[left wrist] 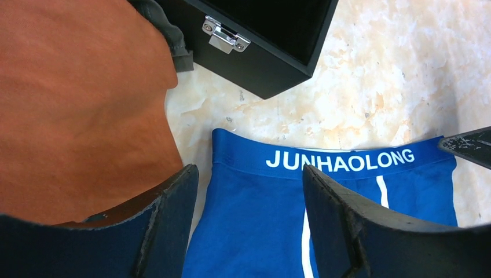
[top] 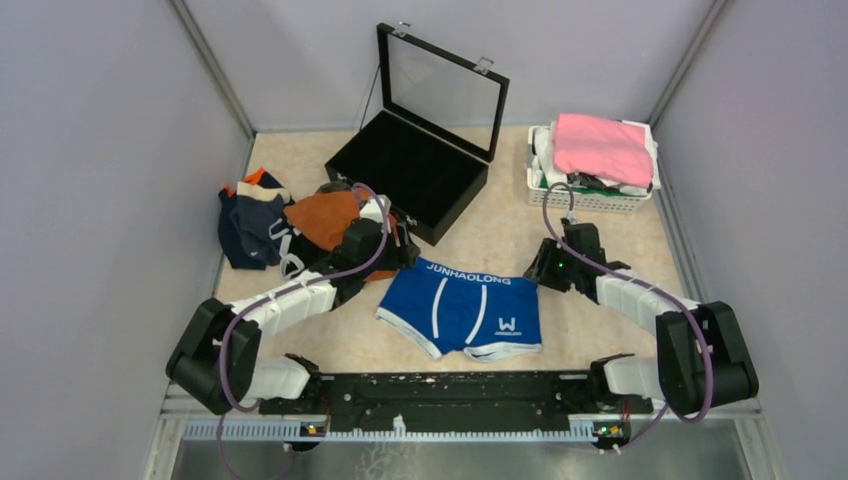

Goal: Roll the underwear
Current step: Flatten out the underwear at the center of the board, then fold the underwear at the center of the board.

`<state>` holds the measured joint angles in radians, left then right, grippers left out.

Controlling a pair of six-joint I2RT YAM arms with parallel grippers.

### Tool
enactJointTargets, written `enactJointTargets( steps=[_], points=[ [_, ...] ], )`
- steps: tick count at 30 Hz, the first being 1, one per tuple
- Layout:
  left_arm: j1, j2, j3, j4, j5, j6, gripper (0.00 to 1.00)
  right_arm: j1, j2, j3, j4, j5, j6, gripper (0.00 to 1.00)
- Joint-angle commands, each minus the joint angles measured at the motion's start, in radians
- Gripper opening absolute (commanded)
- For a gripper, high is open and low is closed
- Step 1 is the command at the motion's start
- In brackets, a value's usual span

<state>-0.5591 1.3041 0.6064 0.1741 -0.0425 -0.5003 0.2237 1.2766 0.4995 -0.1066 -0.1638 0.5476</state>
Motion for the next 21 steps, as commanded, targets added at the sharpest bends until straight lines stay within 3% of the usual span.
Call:
enactJointTargets(
  steps=[1,8,15,21],
  points=[
    [-0.004,-0.037,0.015,-0.005,0.000,-0.012,0.72,-0.011,-0.016,0.020,-0.071,-0.026,-0.029,0.44],
    [-0.005,-0.067,0.049,-0.065,-0.077,-0.017,0.77,-0.014,-0.079,-0.009,-0.095,0.036,-0.006,0.47],
    [-0.004,-0.100,0.093,-0.148,-0.164,0.021,0.80,-0.017,-0.042,0.038,-0.108,0.064,-0.026,0.47],
    [-0.003,-0.146,0.075,-0.153,-0.204,0.026,0.82,-0.020,-0.101,0.020,-0.068,0.048,-0.028,0.56]
  ],
)
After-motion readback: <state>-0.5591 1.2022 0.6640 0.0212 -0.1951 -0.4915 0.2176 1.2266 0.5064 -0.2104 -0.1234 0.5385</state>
